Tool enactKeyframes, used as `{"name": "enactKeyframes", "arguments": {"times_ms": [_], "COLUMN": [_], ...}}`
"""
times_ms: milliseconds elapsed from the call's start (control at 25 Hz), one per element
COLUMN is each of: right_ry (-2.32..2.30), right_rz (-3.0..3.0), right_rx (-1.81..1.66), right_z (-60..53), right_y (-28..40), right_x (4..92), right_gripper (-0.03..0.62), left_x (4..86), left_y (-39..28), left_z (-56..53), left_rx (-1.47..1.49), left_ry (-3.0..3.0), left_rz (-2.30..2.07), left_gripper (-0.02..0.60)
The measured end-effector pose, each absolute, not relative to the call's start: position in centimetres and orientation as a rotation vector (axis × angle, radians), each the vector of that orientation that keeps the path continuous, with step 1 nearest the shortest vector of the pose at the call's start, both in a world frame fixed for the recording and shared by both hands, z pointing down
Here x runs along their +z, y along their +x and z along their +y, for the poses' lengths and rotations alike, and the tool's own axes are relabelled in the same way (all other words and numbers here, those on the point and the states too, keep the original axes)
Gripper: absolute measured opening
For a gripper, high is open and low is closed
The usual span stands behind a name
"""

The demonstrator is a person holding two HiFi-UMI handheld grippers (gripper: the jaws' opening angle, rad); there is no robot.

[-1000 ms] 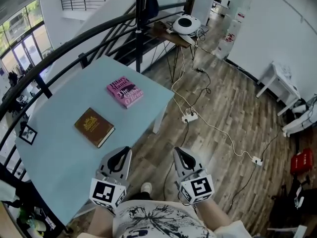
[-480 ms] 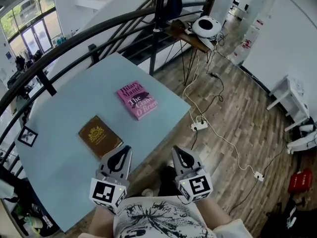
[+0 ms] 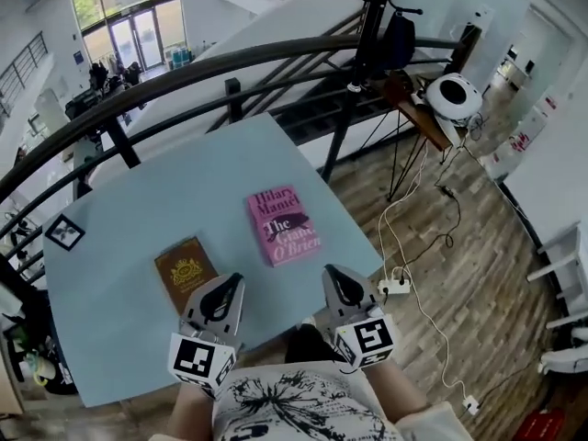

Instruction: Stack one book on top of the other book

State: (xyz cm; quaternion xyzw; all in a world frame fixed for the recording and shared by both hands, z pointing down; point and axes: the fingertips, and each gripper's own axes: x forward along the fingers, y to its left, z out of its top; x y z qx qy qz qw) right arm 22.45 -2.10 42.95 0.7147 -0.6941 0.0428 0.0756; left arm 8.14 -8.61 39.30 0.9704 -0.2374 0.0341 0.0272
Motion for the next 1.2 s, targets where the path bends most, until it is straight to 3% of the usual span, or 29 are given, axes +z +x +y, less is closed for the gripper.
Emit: {"name": "enactKeyframes", "arguments": {"times_ms": [440, 1080, 1120, 1160, 1200], "right_ry": [1.782, 1.362, 1.336, 1.307, 1.280], "right_rz": [-2.321, -2.296, -2.287, -2.277, -2.266], "right_rx": [0.210, 0.640, 0.677, 0.714, 0.749], "right_z": [-13.7, -19.9, -20.0, -20.1, -20.2], "right_y": [32.3, 34.5, 34.4, 34.2, 34.1], "right_x": [45.4, 57.0, 58.0, 58.9, 59.8], "right_gripper": [-0.008, -0.005, 0.010, 0.100, 0.146], "left_x": [40.6, 45.5, 45.9, 46.3, 46.7], "left_y": [14.9, 18.9, 18.9, 18.9, 18.9], "left_z": [-15.8, -19.5, -19.7, -19.8, -20.0], "left_rx": [0.095, 0.152, 0.165, 0.173, 0.178], "left_ry": [2.789, 2.703, 2.698, 2.690, 2.682], "left_rz": [-1.188, -1.320, -1.324, -1.327, -1.328], "left_gripper": [0.015, 0.014, 0.014, 0.014, 0.014]}}
